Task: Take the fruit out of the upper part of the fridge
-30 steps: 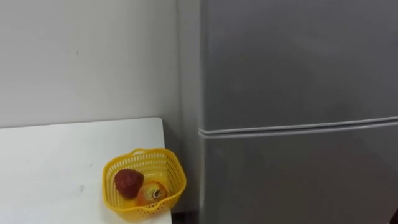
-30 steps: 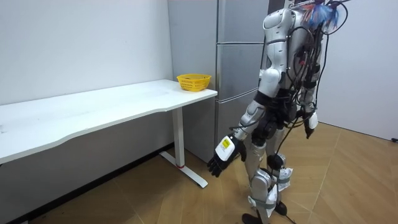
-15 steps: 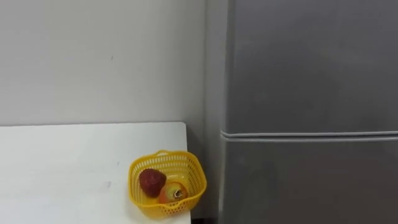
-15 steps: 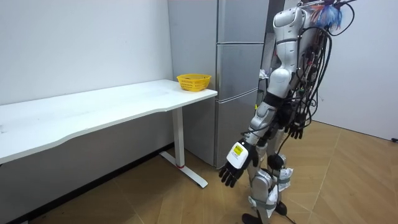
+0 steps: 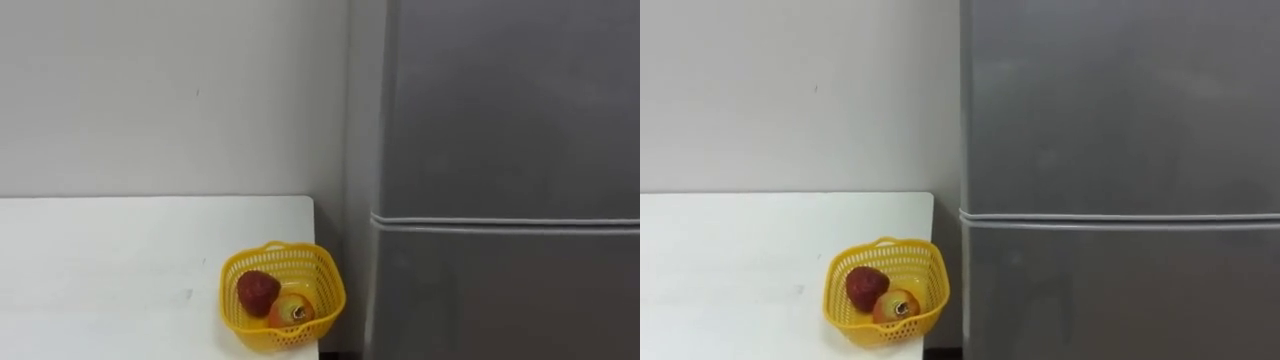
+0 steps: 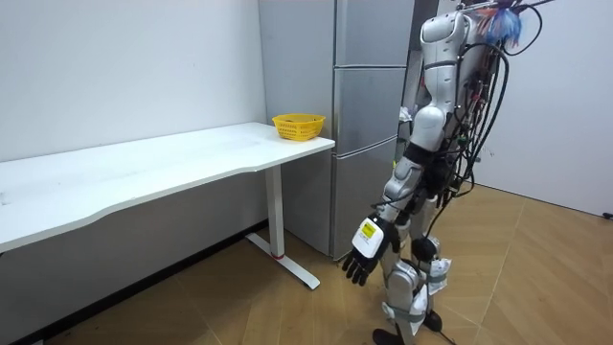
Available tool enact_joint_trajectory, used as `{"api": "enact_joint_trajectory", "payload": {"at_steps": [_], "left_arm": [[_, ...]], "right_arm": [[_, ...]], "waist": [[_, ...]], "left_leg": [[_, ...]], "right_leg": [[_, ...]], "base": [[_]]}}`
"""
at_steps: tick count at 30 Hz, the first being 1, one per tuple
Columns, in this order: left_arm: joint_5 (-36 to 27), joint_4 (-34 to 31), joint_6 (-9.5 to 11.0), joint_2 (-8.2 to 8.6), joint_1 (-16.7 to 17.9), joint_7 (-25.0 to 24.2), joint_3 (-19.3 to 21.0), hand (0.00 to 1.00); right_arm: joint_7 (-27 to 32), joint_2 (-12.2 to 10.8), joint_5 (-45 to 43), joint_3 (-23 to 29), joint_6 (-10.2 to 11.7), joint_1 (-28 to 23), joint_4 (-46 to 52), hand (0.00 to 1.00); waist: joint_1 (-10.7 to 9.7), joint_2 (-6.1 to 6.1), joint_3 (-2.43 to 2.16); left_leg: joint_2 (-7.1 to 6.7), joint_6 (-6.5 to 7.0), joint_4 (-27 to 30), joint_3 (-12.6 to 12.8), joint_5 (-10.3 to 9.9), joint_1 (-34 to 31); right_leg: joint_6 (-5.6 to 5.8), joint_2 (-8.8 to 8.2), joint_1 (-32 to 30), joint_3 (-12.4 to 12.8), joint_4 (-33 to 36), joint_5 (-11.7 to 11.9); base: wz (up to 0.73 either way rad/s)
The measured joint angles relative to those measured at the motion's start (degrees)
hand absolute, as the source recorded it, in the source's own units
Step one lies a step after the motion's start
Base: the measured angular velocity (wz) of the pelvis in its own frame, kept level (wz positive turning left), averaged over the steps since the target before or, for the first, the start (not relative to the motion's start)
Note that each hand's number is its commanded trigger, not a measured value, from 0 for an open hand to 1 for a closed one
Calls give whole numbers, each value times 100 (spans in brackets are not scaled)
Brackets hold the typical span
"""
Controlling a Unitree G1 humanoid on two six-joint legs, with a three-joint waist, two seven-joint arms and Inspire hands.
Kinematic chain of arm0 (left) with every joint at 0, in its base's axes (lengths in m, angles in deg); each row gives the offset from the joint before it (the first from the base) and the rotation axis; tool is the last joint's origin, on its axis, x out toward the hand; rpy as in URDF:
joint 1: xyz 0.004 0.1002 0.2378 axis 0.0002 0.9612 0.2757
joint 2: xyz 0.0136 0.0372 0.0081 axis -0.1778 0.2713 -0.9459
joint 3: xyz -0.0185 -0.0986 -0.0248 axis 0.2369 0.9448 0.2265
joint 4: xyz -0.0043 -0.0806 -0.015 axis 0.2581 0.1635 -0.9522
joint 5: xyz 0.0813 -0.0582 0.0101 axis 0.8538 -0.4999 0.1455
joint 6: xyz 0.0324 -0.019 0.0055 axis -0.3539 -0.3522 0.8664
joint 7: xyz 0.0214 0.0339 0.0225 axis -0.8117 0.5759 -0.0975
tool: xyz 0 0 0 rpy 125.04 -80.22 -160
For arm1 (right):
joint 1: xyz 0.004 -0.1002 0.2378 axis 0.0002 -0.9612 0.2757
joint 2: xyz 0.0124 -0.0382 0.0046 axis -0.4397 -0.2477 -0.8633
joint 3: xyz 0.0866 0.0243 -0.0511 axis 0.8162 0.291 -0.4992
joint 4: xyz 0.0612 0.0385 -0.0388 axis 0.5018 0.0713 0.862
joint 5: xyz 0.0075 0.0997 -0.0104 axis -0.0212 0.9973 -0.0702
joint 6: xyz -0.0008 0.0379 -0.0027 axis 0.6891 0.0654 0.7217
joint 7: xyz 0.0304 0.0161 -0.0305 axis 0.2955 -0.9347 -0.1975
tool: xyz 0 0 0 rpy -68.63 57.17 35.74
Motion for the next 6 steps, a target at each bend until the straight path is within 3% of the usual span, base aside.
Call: {"api": "enact_joint_trajectory", "payload": {"at_steps": [6], "left_arm": [[0, -2, -58, -3, 1, -239, -33, 0]], "right_arm": [[-222, -5, -382, -156, -236, -143, -33, 0]], "waist": [[-15, -10, -3]], "left_leg": [[-9, -1, 24, -11, 0, 43]], "right_leg": [[0, -12, 51, -13, 26, -52]], "base": [[2]]}}
